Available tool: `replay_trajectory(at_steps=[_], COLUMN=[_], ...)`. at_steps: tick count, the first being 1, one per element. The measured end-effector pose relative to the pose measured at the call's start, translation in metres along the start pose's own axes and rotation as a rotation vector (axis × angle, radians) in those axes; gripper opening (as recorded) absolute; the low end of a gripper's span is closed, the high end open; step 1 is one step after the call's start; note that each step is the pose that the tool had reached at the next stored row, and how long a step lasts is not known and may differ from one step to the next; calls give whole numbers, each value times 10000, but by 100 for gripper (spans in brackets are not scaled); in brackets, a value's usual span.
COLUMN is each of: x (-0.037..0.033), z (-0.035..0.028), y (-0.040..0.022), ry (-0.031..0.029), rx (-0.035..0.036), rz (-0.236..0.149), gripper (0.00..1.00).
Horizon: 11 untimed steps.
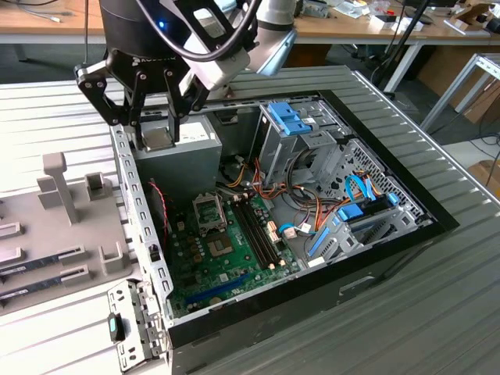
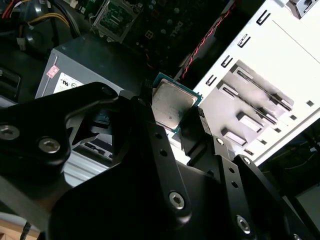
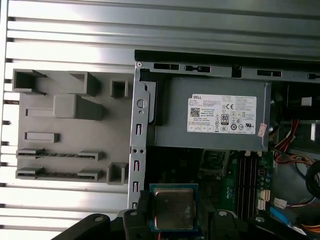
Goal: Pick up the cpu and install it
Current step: 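Pick up the cpu and move it towards the insertion slot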
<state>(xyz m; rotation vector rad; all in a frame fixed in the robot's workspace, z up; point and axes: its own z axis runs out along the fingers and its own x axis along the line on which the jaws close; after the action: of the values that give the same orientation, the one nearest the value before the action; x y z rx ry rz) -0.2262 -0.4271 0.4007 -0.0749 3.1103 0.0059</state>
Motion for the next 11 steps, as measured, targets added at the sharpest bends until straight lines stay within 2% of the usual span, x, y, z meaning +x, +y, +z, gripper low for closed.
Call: replay_trajectory(at_steps=[11], x=[-63], z=[21], y=[-30], ry=[0], rx=[0], rz=[0], gripper=[47])
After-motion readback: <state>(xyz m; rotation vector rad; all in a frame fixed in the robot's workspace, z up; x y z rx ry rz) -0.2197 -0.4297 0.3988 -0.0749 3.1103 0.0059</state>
